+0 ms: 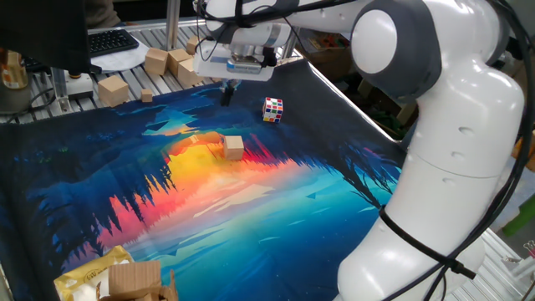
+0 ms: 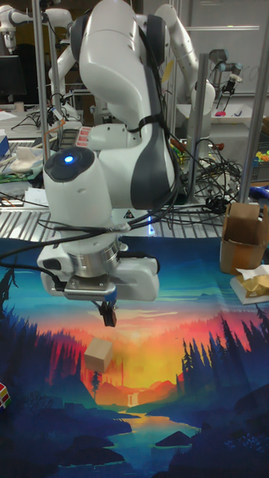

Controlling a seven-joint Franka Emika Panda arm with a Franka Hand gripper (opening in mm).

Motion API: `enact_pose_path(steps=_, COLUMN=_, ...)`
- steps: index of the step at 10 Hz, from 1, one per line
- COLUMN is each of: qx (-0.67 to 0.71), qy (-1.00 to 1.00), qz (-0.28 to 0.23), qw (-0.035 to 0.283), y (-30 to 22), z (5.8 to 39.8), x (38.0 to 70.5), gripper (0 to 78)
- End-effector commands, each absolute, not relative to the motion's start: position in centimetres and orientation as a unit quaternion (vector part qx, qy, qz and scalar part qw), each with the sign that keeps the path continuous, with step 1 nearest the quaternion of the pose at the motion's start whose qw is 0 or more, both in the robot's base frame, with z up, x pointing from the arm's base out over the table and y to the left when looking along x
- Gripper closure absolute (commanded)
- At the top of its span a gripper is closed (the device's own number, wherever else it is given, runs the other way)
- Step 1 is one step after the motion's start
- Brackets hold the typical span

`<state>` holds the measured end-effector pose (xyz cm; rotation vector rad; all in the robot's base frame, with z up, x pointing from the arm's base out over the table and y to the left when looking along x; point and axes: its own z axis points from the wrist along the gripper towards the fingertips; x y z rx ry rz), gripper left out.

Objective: Pick up one small block

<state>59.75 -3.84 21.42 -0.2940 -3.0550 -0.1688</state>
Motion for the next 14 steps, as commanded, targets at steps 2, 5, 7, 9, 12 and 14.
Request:
enact_pose_path(steps=2, qx=-0.08, qy=-0.995, qz=-0.058, qw=0.03, y=-3.8, z=17.8, x=61.0, gripper=77.6)
enact_pose_path(steps=5, qx=-0.076, qy=-0.995, qz=-0.057, qw=0.022, y=-3.5, z=15.9, x=61.2, gripper=77.6)
enact_pose_path(steps=7, qx=-0.076, qy=-0.995, qz=-0.055, qw=0.019, y=-3.4, z=15.1, x=61.3, gripper=77.6)
enact_pose_path(steps=9, qx=-0.07, qy=-0.996, qz=-0.056, qw=0.021, y=-3.7, z=14.7, x=61.4, gripper=77.6)
enact_pose_path(steps=12, qx=-0.073, qy=-0.996, qz=-0.056, qw=0.012, y=-3.2, z=12.5, x=62.2, gripper=77.6)
enact_pose_path(steps=14, qx=-0.077, qy=-0.995, qz=-0.056, qw=0.004, y=-3.0, z=11.6, x=62.5, gripper=77.6)
